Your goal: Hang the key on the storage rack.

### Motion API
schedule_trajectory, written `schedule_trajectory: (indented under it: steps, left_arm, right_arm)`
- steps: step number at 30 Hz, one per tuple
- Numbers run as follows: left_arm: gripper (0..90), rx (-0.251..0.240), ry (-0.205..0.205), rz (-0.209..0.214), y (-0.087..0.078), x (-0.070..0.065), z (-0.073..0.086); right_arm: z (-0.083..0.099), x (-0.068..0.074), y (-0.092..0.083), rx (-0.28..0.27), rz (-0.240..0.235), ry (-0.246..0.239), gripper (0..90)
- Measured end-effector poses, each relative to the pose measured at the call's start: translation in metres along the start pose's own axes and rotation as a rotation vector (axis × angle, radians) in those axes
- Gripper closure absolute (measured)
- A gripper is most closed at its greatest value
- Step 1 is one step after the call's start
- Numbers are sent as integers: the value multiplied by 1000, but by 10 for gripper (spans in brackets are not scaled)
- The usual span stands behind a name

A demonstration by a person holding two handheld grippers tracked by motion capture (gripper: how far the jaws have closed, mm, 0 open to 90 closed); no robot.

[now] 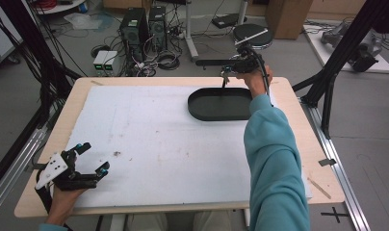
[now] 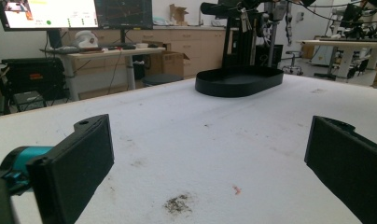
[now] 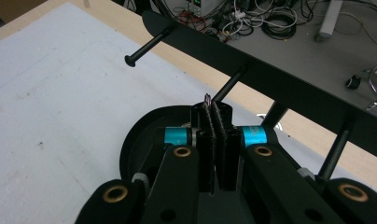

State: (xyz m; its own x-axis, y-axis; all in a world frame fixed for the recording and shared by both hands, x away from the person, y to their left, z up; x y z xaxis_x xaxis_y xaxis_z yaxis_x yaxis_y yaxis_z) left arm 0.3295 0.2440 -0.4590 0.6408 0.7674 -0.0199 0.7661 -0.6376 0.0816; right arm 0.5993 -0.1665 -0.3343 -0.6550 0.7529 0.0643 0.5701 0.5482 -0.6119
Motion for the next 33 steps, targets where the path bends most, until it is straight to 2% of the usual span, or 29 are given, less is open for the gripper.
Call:
schedule_trajectory:
  steps: [13, 16, 17, 33]
  left_arm:
    - [17, 6, 5, 3, 0, 0, 0]
    - [17, 7, 6, 3, 0, 0, 0]
    - [17, 7, 5, 2, 0, 0, 0]
    - [17, 12, 4, 3, 0, 0, 1]
  right_arm:
    - [0, -2, 1, -5, -10, -4, 887]
    - [0, -3, 2, -6, -8, -9, 887]
    - [-1, -4, 2, -11, -7, -25, 887]
    - [-1, -9, 7, -26, -13, -38, 884]
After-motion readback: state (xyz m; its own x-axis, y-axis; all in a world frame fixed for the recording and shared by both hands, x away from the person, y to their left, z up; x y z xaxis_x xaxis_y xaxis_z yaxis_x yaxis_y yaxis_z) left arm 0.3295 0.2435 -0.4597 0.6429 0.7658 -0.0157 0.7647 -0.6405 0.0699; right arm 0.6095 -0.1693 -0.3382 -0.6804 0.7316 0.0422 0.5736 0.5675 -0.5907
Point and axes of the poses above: each handheld gripper's, and its own axes: y roughly forward along the jaws, z roughly out of its underside, x roughly to its left, the point moved 10 cm from there along y, roughly forward along the jaws, and after that the axes turned 5 degrees about -x, right-handed, at the moved point
